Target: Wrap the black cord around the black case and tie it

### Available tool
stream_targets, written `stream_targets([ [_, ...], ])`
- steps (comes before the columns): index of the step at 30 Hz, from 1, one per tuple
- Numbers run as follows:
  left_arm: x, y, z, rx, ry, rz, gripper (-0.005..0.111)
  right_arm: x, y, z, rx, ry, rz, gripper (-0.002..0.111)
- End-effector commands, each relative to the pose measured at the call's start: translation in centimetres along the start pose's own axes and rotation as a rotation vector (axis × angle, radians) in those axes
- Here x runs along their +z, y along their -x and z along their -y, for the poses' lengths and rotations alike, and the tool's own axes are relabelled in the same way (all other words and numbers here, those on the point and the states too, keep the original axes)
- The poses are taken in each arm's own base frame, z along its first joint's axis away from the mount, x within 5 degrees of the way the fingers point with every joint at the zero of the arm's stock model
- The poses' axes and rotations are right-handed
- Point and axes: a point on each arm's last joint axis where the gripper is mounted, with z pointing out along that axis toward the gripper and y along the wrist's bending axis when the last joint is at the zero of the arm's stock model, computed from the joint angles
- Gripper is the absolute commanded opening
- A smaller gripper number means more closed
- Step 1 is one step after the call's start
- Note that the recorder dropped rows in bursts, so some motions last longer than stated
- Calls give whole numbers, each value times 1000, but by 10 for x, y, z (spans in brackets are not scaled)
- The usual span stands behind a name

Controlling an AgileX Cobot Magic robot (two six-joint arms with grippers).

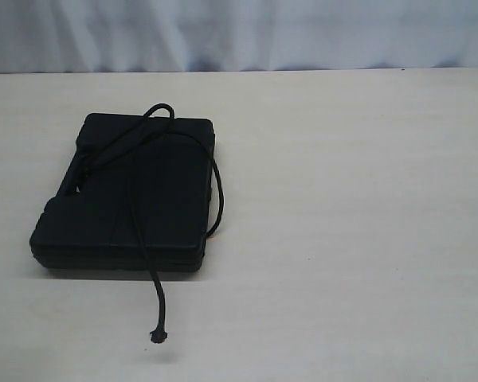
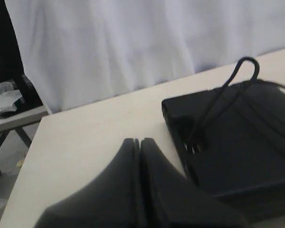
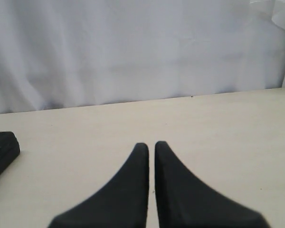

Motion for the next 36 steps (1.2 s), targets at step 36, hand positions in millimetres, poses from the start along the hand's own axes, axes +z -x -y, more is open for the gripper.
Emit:
stream_targets([
  [36, 0, -7, -2, -233, 41, -71, 0, -2, -15, 9, -95, -113, -162, 4],
])
